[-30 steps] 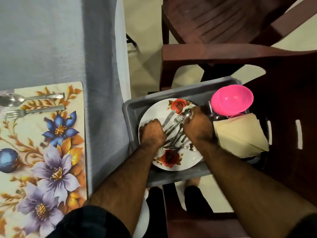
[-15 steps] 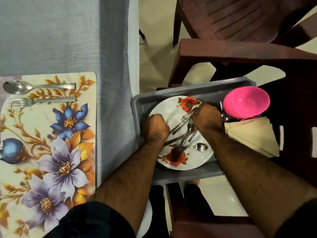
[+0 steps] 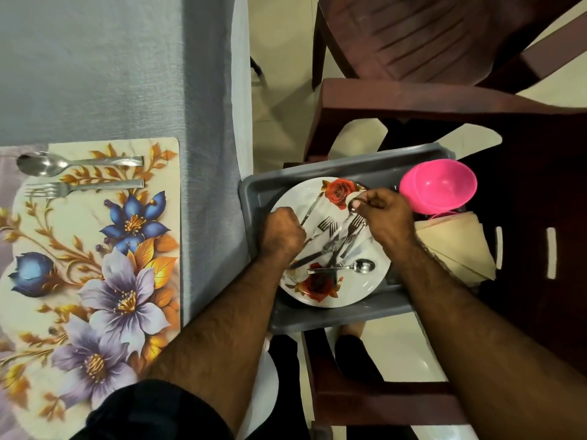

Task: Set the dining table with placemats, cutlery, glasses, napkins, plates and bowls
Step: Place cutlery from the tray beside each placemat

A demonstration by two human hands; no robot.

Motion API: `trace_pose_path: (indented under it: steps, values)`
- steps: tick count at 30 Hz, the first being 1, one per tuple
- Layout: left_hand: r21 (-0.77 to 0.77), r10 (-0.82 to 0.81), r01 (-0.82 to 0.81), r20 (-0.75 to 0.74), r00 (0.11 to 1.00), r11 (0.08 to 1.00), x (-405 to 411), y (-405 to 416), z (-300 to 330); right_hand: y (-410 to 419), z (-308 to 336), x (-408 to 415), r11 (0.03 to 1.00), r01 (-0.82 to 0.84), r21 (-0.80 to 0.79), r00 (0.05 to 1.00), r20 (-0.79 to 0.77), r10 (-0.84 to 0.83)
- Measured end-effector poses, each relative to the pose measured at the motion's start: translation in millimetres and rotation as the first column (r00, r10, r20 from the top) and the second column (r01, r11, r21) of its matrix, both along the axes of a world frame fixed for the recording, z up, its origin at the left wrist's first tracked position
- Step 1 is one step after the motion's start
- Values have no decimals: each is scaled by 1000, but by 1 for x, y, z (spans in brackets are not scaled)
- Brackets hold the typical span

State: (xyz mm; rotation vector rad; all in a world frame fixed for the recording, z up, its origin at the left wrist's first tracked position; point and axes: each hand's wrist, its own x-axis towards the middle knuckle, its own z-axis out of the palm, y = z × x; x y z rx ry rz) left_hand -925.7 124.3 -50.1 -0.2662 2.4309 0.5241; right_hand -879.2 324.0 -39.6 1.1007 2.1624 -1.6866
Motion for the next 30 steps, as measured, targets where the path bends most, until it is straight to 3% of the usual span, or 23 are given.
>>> trace_pose_path:
  steps: [3,5,7,10,16,25,30]
  values:
    - [93,167,-172,59,984,981,2,-7,5,-5,1,7,977,180,-118,984,8,-180]
    - [123,306,-315,90,948,941,4,-8,9,-17,-4,12,972,202,-119,978,85,-193]
    - [141,360,-375,119,925,916,4,-10,8,-28,-16,15,999,17,52,985,173,-26]
    - [157,384,-407,156,910,900,5,-15,10,-47,-25,8,953,-243,179,944,268,191]
    - [179,405,-432,168,899,884,6,-24,3,-58,-38,-11,803,-478,356,854,403,329]
    - [223,435,-468,182,882,855,21,-21,21,-34,-26,-1,890,-413,195,890,292,349]
    - [299,384,-411,147,911,861,33,-25,47,-14,3,15,905,-378,196,919,197,342]
